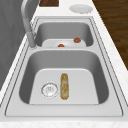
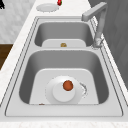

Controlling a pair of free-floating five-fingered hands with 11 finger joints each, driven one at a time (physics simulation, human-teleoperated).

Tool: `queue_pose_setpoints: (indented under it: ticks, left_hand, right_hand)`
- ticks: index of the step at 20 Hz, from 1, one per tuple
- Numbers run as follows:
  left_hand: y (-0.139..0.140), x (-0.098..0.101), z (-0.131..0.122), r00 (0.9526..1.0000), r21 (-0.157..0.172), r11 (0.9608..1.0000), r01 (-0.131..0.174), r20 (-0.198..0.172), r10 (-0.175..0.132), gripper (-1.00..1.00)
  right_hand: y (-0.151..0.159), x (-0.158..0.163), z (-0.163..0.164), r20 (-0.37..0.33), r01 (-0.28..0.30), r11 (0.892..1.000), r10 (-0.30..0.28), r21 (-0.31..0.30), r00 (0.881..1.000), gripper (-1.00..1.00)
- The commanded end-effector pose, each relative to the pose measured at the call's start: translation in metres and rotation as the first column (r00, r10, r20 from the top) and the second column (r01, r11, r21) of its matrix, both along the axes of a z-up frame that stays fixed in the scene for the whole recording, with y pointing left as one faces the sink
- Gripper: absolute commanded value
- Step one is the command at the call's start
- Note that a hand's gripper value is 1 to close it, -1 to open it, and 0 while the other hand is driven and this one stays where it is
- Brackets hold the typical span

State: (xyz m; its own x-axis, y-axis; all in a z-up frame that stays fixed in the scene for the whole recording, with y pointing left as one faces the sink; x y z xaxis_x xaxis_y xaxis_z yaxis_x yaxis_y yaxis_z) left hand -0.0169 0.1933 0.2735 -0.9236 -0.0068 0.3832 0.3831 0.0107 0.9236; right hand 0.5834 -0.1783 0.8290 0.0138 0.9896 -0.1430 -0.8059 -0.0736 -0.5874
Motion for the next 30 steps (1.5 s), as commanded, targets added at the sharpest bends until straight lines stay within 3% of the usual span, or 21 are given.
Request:
queue_pose_setpoints:
  ticks: [1,7,16,30]
  left_hand:
    - [0.000,0.000,0.000,1.0000,0.000,1.0000,0.000,0.000,0.000,0.00]
    - [0.000,0.000,0.000,1.0000,0.000,1.0000,0.000,0.000,0.000,0.00]
    - [0.000,0.000,0.000,1.0000,0.000,1.0000,0.000,0.000,0.000,0.00]
    - [0.000,0.000,0.000,1.0000,0.000,1.0000,0.000,0.000,0.000,0.00]
  right_hand:
    - [-0.026,-0.010,-0.004,0.028,0.008,0.999,-0.009,0.037,1.000,-1.00]
    - [-0.059,-0.034,-0.013,0.052,0.001,0.999,-0.004,0.043,0.999,-1.00]
    - [-0.066,-0.104,-0.042,0.089,0.027,0.999,-0.024,-0.034,0.996,-1.00]
    - [-0.072,-0.218,-0.088,0.121,0.019,1.000,-0.016,-0.025,0.992,-1.00]
